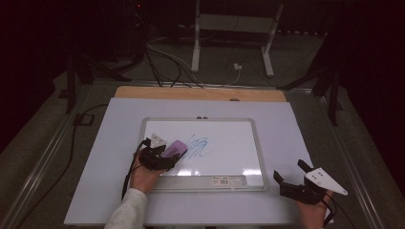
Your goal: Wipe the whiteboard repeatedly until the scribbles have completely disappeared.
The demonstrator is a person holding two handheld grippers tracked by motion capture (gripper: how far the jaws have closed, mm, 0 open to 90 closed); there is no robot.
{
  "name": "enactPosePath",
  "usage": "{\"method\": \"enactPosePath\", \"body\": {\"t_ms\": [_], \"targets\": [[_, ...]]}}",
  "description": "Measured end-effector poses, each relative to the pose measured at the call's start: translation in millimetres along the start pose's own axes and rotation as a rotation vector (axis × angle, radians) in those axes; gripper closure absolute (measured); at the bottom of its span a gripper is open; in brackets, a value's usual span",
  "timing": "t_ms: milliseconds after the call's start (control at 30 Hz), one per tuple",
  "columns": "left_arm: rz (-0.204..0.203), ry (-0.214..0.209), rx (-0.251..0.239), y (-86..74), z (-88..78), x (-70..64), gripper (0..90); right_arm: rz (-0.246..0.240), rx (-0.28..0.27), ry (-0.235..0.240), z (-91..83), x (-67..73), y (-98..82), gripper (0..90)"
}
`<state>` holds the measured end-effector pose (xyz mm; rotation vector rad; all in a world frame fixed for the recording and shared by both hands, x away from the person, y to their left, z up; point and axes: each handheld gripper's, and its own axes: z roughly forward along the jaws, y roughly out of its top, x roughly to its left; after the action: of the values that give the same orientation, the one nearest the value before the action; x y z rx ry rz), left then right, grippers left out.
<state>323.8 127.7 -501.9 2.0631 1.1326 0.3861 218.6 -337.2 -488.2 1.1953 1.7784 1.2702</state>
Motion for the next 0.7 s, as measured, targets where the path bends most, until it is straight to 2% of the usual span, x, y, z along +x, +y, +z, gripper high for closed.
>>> {"method": "enactPosePath", "body": {"t_ms": [167, 233, 300, 400, 533, 700], "targets": [[0.015, 0.0, 0.015, 0.7, 1.8, -2.7, 41.3, -0.005, 0.002, 0.004, 0.4, 1.0, 0.1, 0.0], [0.016, 0.02, 0.02, 1.1, 1.1, -1.5, 41.5, -0.003, 0.0, 0.002, 0.0, 0.6, 0.1, 0.0], [0.008, 0.049, 0.024, 0.9, -0.6, 2.9, 41.7, -0.001, -0.002, 0.001, -0.3, 0.1, 0.1, 0.0], [-0.033, 0.071, 0.027, 0.2, -2.6, 11.7, 41.8, 0.0, -0.002, 0.0, -0.3, 0.0, 0.0, 0.0], [-0.016, 0.056, 0.03, 0.8, -1.7, 8.0, 41.9, -0.004, 0.002, 0.005, 0.7, 1.2, 0.0, 0.1], [0.035, 0.01, 0.039, 4.4, 2.9, -8.7, 42.0, -0.007, 0.004, 0.006, 1.3, 1.9, -0.1, 0.0]]}}
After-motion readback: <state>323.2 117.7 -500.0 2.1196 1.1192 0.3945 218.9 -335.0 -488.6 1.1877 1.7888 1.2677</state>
